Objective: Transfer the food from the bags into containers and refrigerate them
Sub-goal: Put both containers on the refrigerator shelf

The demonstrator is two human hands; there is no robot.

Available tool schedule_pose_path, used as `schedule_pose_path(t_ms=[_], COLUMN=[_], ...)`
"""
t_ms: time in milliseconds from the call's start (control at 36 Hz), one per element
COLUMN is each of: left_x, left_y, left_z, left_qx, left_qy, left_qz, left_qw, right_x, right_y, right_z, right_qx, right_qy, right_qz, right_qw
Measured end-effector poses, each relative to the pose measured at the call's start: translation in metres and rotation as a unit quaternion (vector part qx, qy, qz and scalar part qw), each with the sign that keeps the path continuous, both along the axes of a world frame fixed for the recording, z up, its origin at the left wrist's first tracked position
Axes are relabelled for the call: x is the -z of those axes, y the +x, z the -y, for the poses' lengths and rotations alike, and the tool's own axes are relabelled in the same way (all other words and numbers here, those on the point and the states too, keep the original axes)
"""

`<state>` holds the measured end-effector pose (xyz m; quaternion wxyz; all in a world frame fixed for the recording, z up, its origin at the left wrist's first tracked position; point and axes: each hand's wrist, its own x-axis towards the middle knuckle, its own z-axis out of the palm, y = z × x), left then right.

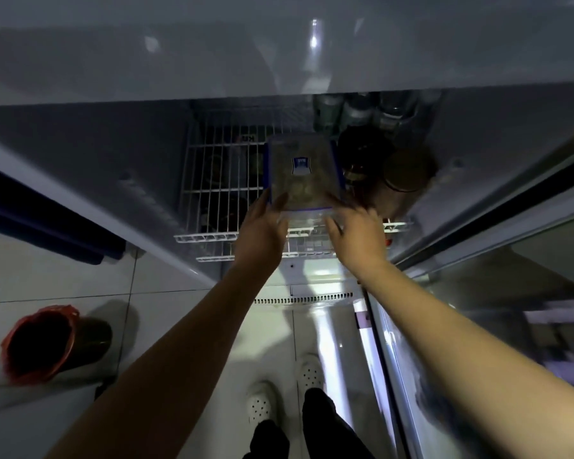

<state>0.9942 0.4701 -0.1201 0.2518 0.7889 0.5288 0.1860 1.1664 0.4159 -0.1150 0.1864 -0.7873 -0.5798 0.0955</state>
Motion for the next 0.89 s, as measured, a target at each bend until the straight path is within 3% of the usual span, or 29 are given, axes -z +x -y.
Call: schedule_pose_path(t_ms=[83, 222, 583, 778, 889], left_x=[0.007, 0.024, 0.027, 0.019, 0.002], left_y=[-0.003, -0.005, -0.001, -0.011, -0.035], left_z=[-0.001, 0.022, 0.027, 0.027, 0.057], left_qx=[0.051, 0.04, 0.023, 0.041, 0.026], left_qy=[0.019, -0.019, -0.053, -0.021, -0.011], left_qz=[-0.077, -0.137, -0.204, -0.23, -0.184], left_qw=[0.996, 0.99, 0.977, 0.972, 0.982], right_x=[0.005, 0.013, 0.016, 0.018, -0.006], right_y=[-0.007, -0.018, -0.016, -0.016, -0.029], right_z=[0.007, 0.023, 0.03, 0.031, 0.046], right_qx=[-0.017, -0.003, -0.024, -0.027, -0.046], right_qy=[0.018, 0.036, -0.055, -0.098, -0.095], right_qz=[-0.02, -0.02, 0.05, 0.027, -0.025], right_qw=[0.999, 0.999, 0.997, 0.994, 0.994])
